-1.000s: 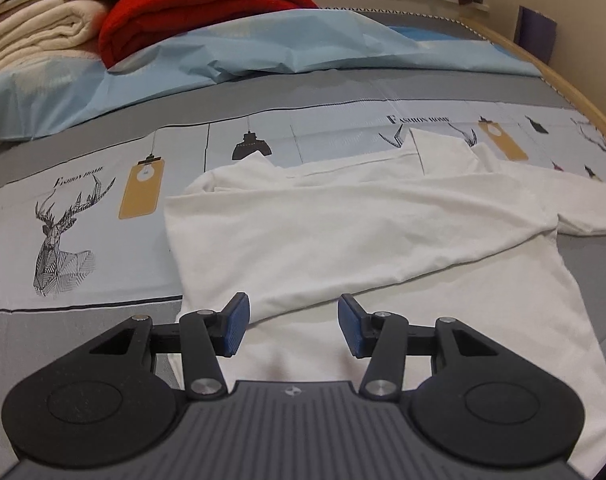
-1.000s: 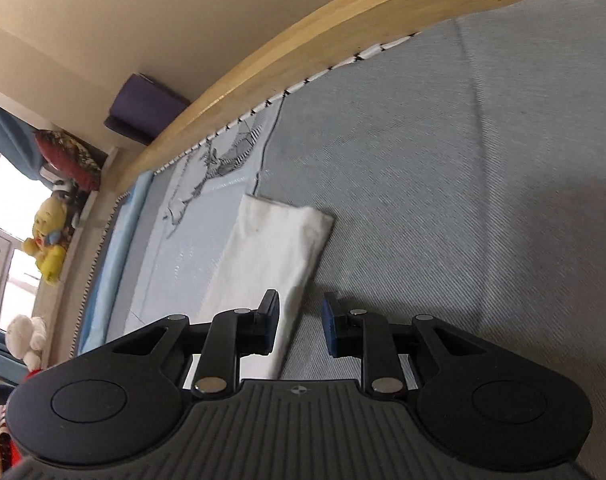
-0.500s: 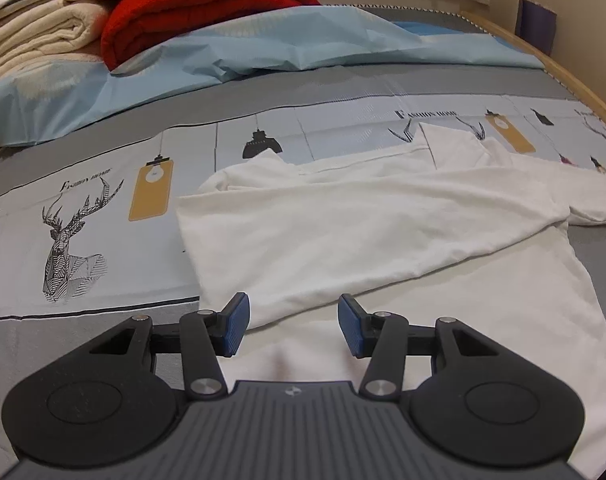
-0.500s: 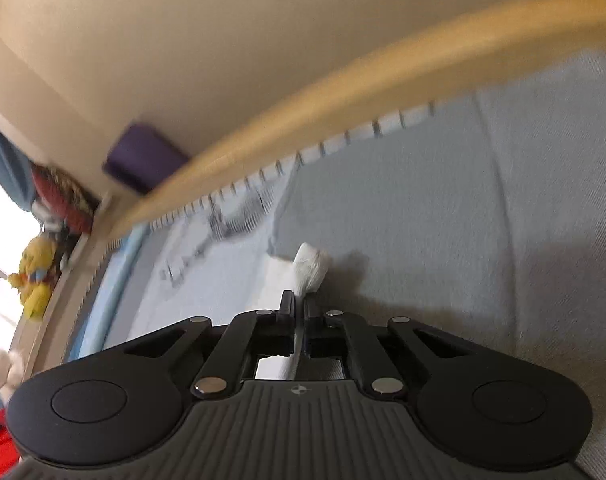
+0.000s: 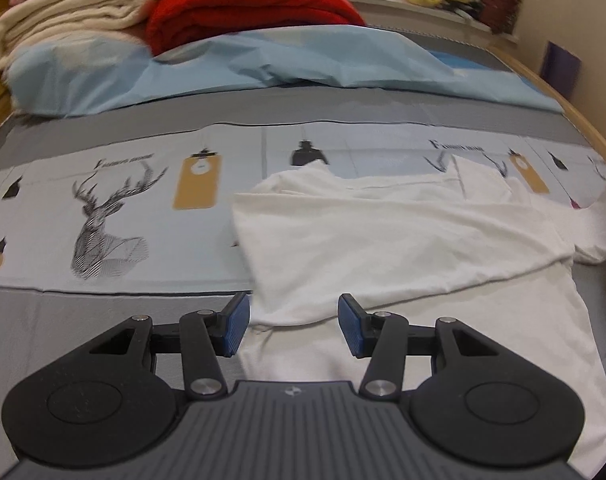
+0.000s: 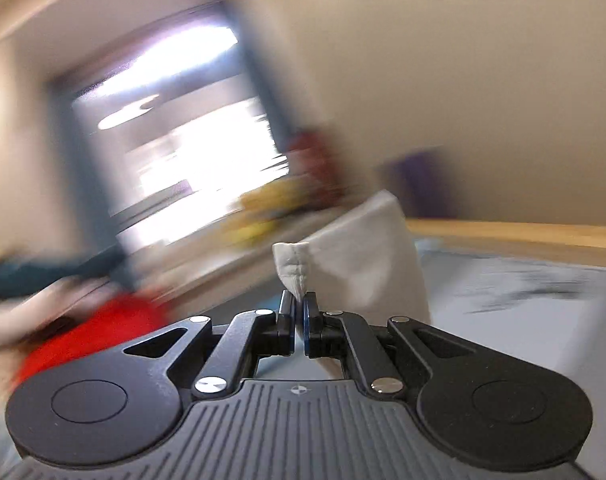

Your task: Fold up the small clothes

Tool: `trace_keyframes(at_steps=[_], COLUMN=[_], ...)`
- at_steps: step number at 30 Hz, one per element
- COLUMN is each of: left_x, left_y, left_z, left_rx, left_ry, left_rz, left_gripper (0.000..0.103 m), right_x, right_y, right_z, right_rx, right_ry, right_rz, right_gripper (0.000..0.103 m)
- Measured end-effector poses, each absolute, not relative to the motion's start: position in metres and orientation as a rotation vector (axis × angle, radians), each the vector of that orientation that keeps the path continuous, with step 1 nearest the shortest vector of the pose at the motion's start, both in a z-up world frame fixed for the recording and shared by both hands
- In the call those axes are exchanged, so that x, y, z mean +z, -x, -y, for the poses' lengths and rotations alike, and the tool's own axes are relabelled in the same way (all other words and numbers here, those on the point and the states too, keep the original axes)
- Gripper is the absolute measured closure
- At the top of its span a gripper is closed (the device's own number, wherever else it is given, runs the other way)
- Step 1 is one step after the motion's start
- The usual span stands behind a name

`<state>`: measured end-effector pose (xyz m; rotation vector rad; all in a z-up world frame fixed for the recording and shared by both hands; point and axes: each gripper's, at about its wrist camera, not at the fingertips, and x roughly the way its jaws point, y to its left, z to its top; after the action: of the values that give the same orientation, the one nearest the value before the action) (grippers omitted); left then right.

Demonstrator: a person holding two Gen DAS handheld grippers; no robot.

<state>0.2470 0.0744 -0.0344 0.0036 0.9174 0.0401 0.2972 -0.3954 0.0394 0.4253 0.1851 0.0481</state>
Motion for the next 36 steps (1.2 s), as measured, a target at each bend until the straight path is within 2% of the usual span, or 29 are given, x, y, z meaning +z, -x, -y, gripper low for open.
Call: trace_keyframes(at_steps=[4,6,8,10,13,16,18,19,20,23,28,32,33,34,35,36], left_x=[-0.032,-0.032,-0.032,-0.035,-0.04,-0.048,-0.06,-0.067,-0.075,-0.094,-0.109,-0.128,-0.129,-0.129,-0.125,-0.117], left_y=[-0.246,-0.246,-0.248,-0.25,-0.252,-0.256,-0.261,-0.264,-0.268,-0.279,-0.296,-0.307,-0.307,-0.307,-0.307,-0.305], left_z=[-0.097,-0.104,-0.109,-0.113,-0.116,-0.118,-0.121,-0.122,-0.122,-0.122,-0.12,-0.105,-0.103,-0.102,-0.103,-0.105], left_rx=[0.084,0.09,0.097,0.107,0.094,0.08,0.061,0.052,0.045,0.043,0.048,0.046,0.041,0.031,0.032,0.042], left_ry=[0.062,0.084,0.105,0.137,0.189,0.239,0.286,0.301,0.313,0.328,0.364,0.286,0.273,0.262,0.252,0.243], left_rz=[-0.931,-0.936,-0.944,-0.959,-0.969,-0.952,-0.944,-0.951,-0.959,-0.966,-0.966,-1.054,-1.059,-1.058,-1.042,-1.002], left_gripper=[0.049,0.049,0.049,0.049,0.049,0.049,0.058,0.067,0.073,0.074,0.073,0.075,0.079,0.096,0.103,0.103], right_x=[0.006,-0.034,-0.07,-0.085,-0.067,-0.03,-0.01,-0.002,-0.002,-0.009,-0.031,-0.055,-0.06,-0.064,-0.065,-0.068], right_y=[-0.303,-0.301,-0.291,-0.277,-0.275,-0.283,-0.281,-0.279,-0.275,-0.265,-0.275,-0.285,-0.287,-0.289,-0.29,-0.292], right_z=[0.227,0.158,0.116,0.097,0.112,0.158,0.2,0.227,0.254,0.316,0.386,0.413,0.418,0.42,0.423,0.419], right_rx=[0.556,0.737,0.78,0.794,0.73,0.593,0.464,0.392,0.336,0.162,-0.066,-0.166,-0.173,-0.175,-0.172,-0.165], right_ry=[-0.362,-0.319,-0.244,-0.143,-0.018,-0.053,-0.1,-0.146,-0.191,-0.275,-0.403,-0.514,-0.56,-0.594,-0.611,-0.614], right_rz=[-0.432,-0.68,-0.887,-0.995,-1.004,-0.987,-0.957,-0.93,-0.906,-0.833,-0.842,-0.879,-0.889,-0.898,-0.904,-0.909], right_gripper=[0.099,0.097,0.097,0.097,0.093,0.089,0.082,0.08,0.078,0.078,0.075,0.075,0.075,0.075,0.075,0.075])
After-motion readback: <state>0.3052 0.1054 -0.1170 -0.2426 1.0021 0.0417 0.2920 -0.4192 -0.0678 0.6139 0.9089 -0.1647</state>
